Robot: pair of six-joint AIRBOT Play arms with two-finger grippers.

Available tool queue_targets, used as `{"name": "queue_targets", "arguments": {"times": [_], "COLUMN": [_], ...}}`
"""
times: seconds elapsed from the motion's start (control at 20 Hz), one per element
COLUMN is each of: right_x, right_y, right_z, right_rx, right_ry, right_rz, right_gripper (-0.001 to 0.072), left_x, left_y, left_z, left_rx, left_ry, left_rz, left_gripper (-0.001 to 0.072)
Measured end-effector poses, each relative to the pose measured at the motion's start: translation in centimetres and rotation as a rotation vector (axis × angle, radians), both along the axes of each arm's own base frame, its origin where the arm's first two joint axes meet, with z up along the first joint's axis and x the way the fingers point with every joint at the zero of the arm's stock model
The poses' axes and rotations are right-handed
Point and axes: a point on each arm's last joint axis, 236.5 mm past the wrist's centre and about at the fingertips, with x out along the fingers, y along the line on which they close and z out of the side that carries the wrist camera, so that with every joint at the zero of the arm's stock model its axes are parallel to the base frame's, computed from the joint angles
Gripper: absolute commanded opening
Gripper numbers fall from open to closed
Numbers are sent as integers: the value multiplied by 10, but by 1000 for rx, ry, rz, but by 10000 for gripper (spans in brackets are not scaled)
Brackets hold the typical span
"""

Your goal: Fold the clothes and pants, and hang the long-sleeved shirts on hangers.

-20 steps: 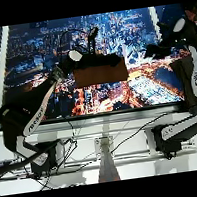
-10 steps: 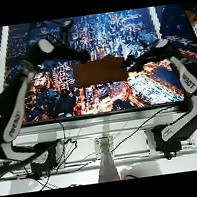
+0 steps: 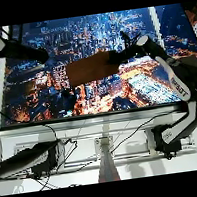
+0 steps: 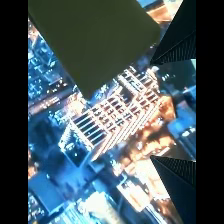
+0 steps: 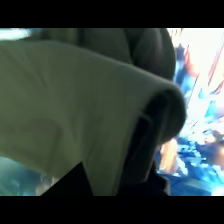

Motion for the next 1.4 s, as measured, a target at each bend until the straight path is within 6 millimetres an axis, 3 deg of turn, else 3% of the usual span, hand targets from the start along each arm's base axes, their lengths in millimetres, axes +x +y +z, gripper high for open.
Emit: {"name": "queue_targets", "arguments": {"times": [0.15,0.3,0.4,0.5,0.65,0.8,0.85,0.9,0.95,1.0,1.15,1.2,1.25,1.3,1.35,1.4], "right_x": [16,11,-10,-45,-113,-185,-210,-233,-257,-276,-320,-327,-331,-330,-326,-320], "right_y": [-57,-146,-212,-279,-367,-430,-446,-459,-471,-478,-491,-494,-495,-496,-495,-494], "right_z": [53,114,150,176,201,211,212,212,212,210,207,207,207,207,207,207], "right_rx": [-141,-306,-414,-509,-601,-649,-662,-673,-682,-681,-675,-679,-683,-678,-671,-664], "right_ry": [-98,-173,-188,-157,-54,72,122,170,220,266,365,375,378,370,356,333], "right_rz": [-129,-327,-474,-638,-922,-1190,-1267,-1336,-1404,-1455,-1571,-1579,-1572,-1554,-1533,-1505], "right_gripper": [14,14,14,15,15,16,88,301,582,707,682,507,255,65,15,14], "left_x": [-4,-5,-6,-6,-6,-6,-6,-6,-6,-6,-6,-6,-6,-6,-6,-6], "left_y": [8,11,12,13,13,13,13,13,13,13,13,13,13,13,13,13], "left_z": [8,11,11,12,12,12,12,12,12,12,12,12,12,12,12,12], "left_rx": [14,17,21,23,23,23,23,23,23,23,23,23,23,23,23,23], "left_ry": [-12,-16,-17,-17,-17,-17,-17,-17,-17,-17,-17,-17,-17,-17,-17,-17], "left_rz": [14,18,20,21,21,22,22,22,22,22,22,22,22,22,22,22], "left_gripper": [614,614,614,614,614,614,614,614,614,614,614,614,614,614,614,614]}}
